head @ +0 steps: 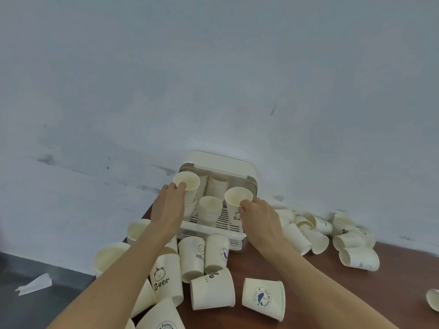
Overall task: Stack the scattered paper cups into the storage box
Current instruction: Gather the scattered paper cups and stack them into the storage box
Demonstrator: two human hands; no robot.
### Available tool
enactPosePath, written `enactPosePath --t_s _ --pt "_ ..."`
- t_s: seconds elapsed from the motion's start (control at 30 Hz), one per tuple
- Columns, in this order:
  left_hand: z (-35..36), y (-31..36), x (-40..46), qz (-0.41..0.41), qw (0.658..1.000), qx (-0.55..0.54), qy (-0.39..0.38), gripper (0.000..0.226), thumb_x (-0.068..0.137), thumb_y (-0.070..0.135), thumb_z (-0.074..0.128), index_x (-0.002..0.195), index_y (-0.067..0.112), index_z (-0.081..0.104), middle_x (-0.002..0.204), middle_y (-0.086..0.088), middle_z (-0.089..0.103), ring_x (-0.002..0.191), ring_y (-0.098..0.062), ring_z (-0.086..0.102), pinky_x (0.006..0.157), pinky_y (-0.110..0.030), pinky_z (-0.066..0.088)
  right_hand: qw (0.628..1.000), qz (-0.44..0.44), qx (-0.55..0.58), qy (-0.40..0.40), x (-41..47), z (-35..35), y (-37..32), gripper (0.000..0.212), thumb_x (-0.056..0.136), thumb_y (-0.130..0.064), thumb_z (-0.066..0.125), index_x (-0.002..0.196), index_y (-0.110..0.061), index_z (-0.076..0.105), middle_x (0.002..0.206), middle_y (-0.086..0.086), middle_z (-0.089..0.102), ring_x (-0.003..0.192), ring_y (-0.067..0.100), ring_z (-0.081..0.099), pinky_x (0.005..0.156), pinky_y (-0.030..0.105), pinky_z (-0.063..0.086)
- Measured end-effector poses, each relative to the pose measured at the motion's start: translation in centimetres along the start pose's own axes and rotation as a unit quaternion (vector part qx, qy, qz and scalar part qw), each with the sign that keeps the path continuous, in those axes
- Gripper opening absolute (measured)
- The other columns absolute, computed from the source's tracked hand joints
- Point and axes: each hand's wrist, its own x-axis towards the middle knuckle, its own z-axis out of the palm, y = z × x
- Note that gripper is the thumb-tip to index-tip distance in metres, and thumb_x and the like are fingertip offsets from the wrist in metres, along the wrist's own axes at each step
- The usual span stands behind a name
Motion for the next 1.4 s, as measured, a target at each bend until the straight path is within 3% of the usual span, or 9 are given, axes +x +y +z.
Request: enactPosePath --t_s 0.27,0.37,0.63,0.93,1.13,1.4 --pt "1.1 -0.8 0.6 0.014 0.994 0.04 -0.102 0.027 0.092 0.001 0.044 0.114 0.011 0.056 0.112 -0.011 0.057 0.102 -0.028 0.053 0.074 -0.033 0.041 0.998 0.017 0.039 0.042 1.8 1.2 -1.3 0.026 0.099 -0.025 0.04 0.096 -0.014 0.064 0.087 0.003 0.059 0.078 0.023 0.05 0.062 0.035 0.043" --pt "1.8 -1.2 0.2 0.031 0.989 0.069 -0.128 0.032 0.088 -0.002 0.044 0.115 0.01 0.055 0.112 -0.011 0.056 0.102 -0.028 0.053 0.068 -0.032 0.037 0.997 0.014 0.046 0.052 2.4 1.7 -1.9 0.025 0.099 -0.023 0.04 0.095 -0.012 0.063 0.083 0.004 0.056 0.075 0.023 0.048 0.06 0.034 0.04" --pt "2.9 -0.9 0.3 0.029 0.991 0.028 -0.131 0.029 0.088 -0.002 0.045 0.114 0.005 0.054 0.114 -0.012 0.059 0.104 -0.029 0.055 0.074 -0.033 0.042 0.997 0.006 0.069 0.04 4.3 3.5 -3.8 0.025 0.099 -0.02 0.04 0.096 -0.009 0.061 0.086 0.008 0.057 0.081 0.028 0.053 0.061 0.032 0.034" --pt "2.8 -0.8 0.6 0.028 0.988 0.063 -0.139 0.027 0.091 0.003 0.046 0.117 0.007 0.053 0.115 -0.01 0.059 0.103 -0.028 0.057 0.068 -0.032 0.039 0.994 -0.018 -0.02 -0.103 4.2 5.9 -4.8 0.012 0.092 -0.004 0.045 0.095 -0.01 0.055 0.099 0.011 0.061 0.088 0.03 0.059 0.06 0.033 0.035" --pt "2.5 -0.5 0.3 0.03 0.989 0.067 -0.125 0.032 0.09 0.003 0.045 0.122 0.008 0.046 0.114 -0.01 0.059 0.102 -0.028 0.057 0.065 -0.034 0.04 0.989 -0.043 -0.06 -0.132 3.8 5.9 -5.6 0.023 0.087 0.002 0.051 0.108 -0.006 0.054 0.112 0.014 0.058 0.102 0.031 0.056 0.066 0.033 0.036" --pt "0.6 0.3 -0.6 0.039 0.991 0.06 -0.109 0.032 0.091 0.005 0.043 0.123 0.008 0.045 0.116 -0.01 0.059 0.104 -0.029 0.055 0.066 -0.034 0.038 0.983 -0.08 -0.128 -0.106 2.2 4.4 -5.7 0.039 0.083 0.0 0.059 0.118 0.002 0.044 0.111 0.018 0.059 0.101 0.033 0.058 0.077 0.037 0.047"
